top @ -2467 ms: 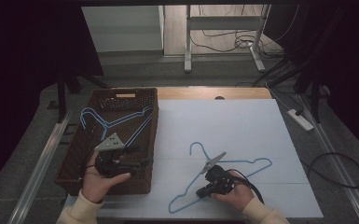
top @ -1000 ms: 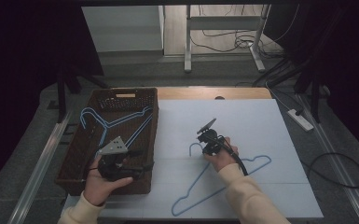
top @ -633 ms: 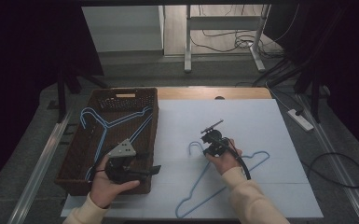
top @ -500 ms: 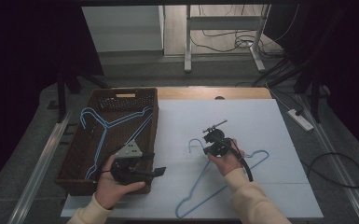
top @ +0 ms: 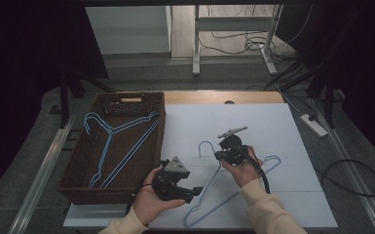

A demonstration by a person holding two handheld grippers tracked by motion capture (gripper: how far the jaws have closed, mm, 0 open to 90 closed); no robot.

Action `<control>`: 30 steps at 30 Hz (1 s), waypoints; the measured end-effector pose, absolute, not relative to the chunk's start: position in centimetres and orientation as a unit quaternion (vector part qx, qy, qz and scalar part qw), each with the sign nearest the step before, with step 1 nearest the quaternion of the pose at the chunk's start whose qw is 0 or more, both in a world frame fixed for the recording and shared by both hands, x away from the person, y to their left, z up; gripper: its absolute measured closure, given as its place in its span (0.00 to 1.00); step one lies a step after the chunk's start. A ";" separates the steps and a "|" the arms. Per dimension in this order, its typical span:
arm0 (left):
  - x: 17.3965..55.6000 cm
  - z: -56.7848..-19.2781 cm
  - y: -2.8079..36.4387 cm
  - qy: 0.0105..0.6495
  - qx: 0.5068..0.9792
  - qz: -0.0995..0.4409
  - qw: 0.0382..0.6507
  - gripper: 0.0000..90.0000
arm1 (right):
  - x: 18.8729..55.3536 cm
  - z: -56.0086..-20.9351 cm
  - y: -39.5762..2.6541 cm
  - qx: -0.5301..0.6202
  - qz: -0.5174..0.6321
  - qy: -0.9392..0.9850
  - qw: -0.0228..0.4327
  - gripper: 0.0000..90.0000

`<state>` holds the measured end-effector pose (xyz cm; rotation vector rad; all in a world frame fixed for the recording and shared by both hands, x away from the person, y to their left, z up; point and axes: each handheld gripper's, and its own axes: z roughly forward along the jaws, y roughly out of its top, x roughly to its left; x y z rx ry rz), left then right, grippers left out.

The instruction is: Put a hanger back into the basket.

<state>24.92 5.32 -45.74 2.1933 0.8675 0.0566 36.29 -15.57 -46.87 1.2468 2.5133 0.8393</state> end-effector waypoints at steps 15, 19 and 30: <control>28.1 -51.1 -0.1 0.368 0.874 0.006 0.317 0.49 | 35.3 -46.2 -16.3 0.416 0.310 0.847 0.116 0.96; 28.5 -51.4 -0.1 0.370 0.870 -0.006 0.325 0.78 | 35.1 -46.1 -16.5 0.415 0.317 0.845 0.116 0.96; 28.4 -50.8 0.9 0.396 0.837 -0.035 0.375 0.96 | 34.3 -45.1 -18.5 0.410 0.365 0.829 0.110 0.88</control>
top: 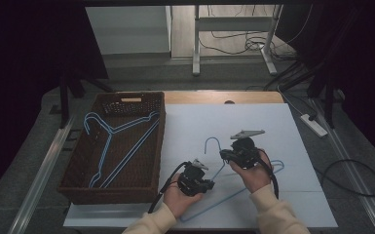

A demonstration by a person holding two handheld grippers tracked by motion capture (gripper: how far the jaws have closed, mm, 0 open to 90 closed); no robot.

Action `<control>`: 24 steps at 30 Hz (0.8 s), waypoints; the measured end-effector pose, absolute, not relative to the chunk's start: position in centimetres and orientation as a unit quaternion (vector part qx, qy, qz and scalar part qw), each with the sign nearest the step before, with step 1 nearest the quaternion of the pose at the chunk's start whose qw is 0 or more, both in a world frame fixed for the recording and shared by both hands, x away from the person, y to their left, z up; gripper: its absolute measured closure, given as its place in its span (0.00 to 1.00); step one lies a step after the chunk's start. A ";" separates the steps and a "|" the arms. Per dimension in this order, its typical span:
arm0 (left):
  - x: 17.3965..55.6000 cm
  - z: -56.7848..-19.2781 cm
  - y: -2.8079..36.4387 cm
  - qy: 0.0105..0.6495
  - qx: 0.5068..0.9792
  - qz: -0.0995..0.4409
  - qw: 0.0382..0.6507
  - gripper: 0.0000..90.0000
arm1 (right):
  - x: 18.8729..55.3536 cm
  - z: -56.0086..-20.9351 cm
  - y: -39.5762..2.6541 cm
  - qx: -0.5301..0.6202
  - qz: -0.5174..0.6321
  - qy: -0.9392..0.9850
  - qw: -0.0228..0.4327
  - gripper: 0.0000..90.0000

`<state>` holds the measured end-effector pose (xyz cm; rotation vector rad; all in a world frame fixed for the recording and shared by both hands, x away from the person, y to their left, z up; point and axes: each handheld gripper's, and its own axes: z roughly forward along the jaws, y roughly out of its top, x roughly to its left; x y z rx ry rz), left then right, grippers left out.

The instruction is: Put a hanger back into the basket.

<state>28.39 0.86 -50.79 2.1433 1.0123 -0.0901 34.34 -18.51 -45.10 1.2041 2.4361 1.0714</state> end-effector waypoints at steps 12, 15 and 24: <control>27.3 -46.4 2.5 0.402 0.786 -0.071 0.465 0.96 | 29.5 -41.5 -24.2 0.360 0.503 0.778 0.106 0.54; 27.0 -44.6 3.2 0.397 0.774 -0.080 0.486 0.96 | 28.4 -40.6 -25.7 0.346 0.527 0.769 0.103 0.51; 27.6 -40.5 6.7 0.398 0.759 -0.057 0.512 0.96 | 27.4 -40.9 -28.3 0.342 0.539 0.761 0.116 0.44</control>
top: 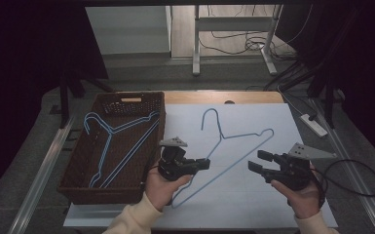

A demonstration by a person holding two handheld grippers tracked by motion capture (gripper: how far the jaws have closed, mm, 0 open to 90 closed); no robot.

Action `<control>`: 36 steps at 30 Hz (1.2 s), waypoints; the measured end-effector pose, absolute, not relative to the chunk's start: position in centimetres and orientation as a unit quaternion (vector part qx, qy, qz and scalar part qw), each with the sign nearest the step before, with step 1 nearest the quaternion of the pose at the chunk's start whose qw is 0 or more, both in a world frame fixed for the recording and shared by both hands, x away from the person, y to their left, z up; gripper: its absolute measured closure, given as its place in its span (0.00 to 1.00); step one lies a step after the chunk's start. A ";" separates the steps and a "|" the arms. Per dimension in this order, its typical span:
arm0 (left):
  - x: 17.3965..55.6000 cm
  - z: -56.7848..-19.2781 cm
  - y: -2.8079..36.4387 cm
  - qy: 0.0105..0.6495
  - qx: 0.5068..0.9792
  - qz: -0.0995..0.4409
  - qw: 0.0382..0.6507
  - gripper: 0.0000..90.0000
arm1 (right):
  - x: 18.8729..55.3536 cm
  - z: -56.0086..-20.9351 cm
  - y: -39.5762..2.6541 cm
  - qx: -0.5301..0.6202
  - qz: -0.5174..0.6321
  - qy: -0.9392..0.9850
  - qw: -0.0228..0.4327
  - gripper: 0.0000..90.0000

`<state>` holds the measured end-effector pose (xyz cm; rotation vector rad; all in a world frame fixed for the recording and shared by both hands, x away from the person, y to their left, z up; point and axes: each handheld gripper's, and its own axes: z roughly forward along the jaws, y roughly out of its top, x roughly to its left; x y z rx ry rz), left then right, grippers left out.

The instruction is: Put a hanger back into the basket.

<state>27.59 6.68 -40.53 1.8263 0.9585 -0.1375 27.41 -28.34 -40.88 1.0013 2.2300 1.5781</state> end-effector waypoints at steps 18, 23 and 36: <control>27.7 -37.3 22.5 0.436 0.719 0.049 0.539 0.96 | 30.2 -45.6 -28.1 0.367 0.481 0.790 0.101 0.38; 28.1 -38.5 27.8 0.459 0.709 0.083 0.529 0.96 | 30.6 -46.1 -28.1 0.371 0.471 0.794 0.104 0.37; 27.7 -41.4 32.3 0.494 0.705 0.112 0.497 0.96 | 31.0 -46.9 -28.7 0.379 0.466 0.793 0.105 0.37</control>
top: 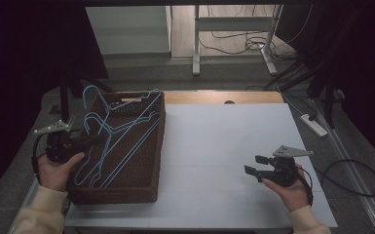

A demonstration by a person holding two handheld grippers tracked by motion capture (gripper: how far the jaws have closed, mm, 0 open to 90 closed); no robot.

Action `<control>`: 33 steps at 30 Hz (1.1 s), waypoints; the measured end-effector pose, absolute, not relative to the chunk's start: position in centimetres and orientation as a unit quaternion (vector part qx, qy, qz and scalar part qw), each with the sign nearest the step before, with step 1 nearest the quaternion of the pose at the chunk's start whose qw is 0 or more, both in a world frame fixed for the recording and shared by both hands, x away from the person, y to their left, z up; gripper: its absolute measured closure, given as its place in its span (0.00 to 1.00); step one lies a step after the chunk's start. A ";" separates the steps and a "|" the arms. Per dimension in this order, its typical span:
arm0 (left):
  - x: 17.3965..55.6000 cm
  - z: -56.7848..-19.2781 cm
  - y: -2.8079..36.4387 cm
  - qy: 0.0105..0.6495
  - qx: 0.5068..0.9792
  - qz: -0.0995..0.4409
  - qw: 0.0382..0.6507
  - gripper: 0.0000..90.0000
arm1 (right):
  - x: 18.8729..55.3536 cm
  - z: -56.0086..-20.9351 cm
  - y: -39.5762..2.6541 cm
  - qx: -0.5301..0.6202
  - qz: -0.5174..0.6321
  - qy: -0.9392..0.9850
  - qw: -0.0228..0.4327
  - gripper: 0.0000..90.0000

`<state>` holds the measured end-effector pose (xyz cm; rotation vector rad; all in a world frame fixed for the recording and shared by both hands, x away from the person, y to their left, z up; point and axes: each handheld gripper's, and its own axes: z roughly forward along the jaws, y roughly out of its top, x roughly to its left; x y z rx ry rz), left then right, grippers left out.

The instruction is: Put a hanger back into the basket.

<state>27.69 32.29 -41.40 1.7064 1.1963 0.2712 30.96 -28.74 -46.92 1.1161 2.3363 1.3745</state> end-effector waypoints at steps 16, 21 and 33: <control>28.9 -44.0 31.4 0.517 0.723 0.090 0.448 0.96 | 30.7 -47.2 -29.4 0.383 0.470 0.788 0.103 0.37; 29.9 -44.4 30.9 0.525 0.735 0.075 0.423 0.91 | 30.7 -47.2 -29.4 0.383 0.470 0.789 0.103 0.37; 28.9 -42.4 29.5 0.496 0.746 0.136 0.423 0.38 | 30.7 -47.3 -29.5 0.385 0.468 0.788 0.105 0.37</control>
